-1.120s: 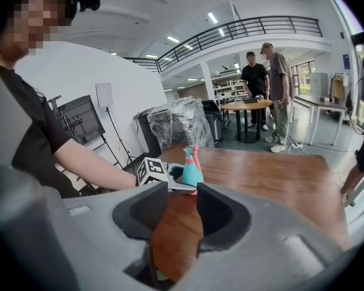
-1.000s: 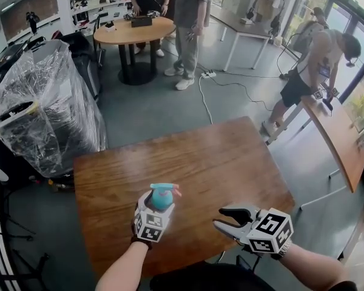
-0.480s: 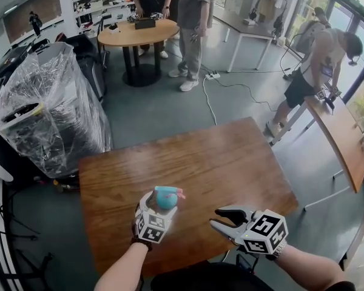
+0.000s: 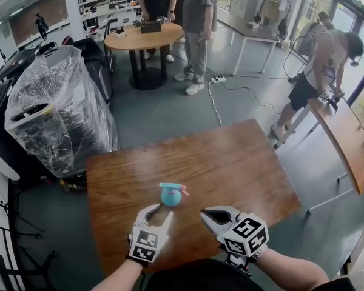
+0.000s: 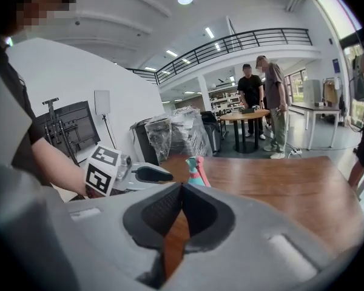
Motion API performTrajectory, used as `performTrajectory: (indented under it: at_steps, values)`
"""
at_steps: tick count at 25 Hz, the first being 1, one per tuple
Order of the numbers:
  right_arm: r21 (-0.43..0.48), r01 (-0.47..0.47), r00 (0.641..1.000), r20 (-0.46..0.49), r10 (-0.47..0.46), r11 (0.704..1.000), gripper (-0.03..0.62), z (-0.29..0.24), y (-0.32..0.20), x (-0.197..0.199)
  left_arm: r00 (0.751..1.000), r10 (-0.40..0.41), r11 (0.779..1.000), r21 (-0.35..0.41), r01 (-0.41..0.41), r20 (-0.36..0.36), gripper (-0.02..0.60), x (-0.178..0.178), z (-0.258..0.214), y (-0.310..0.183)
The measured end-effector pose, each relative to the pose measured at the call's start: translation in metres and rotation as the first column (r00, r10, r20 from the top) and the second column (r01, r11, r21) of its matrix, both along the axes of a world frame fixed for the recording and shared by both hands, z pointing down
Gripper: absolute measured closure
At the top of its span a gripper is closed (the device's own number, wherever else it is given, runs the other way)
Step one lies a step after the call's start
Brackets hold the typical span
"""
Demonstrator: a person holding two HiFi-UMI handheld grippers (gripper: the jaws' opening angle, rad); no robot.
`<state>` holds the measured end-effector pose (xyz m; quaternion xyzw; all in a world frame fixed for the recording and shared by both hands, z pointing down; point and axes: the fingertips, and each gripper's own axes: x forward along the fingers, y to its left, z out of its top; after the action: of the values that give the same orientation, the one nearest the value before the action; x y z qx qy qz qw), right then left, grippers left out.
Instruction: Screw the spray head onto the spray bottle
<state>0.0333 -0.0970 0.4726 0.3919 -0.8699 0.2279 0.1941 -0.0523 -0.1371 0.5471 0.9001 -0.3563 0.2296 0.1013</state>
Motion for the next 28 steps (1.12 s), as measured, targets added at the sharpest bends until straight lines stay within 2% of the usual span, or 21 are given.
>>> performTrajectory:
  at_steps: [2,7,12,19,28]
  values:
    - [0.002,-0.014,1.0,0.018,0.014,1.0,0.6,-0.001,-0.001,-0.005,0.999,-0.028,0.999,-0.035,0.028,-0.015,0.478,-0.002,-0.013,0.008]
    - [0.028,-0.04,0.998,0.059,0.039,0.999,0.602,0.0,-0.005,-0.018,0.992,-0.041,0.993,-0.113,0.027,-0.12,0.566,0.0,-0.045,0.027]
    - [0.068,-0.029,0.998,0.065,0.025,0.997,0.602,-0.003,-0.006,-0.033,0.98,-0.027,0.991,-0.133,0.0,-0.199,0.566,0.0,-0.069,0.034]
    - [0.096,0.014,0.999,0.033,-0.018,0.995,0.602,-0.006,-0.008,-0.049,0.977,-0.028,0.99,-0.139,-0.001,-0.211,0.566,0.001,-0.073,0.032]
    - [0.103,0.019,1.0,0.016,-0.021,0.994,0.602,-0.006,-0.012,-0.052,0.973,-0.024,0.989,-0.145,-0.01,-0.232,0.566,0.008,-0.076,0.029]
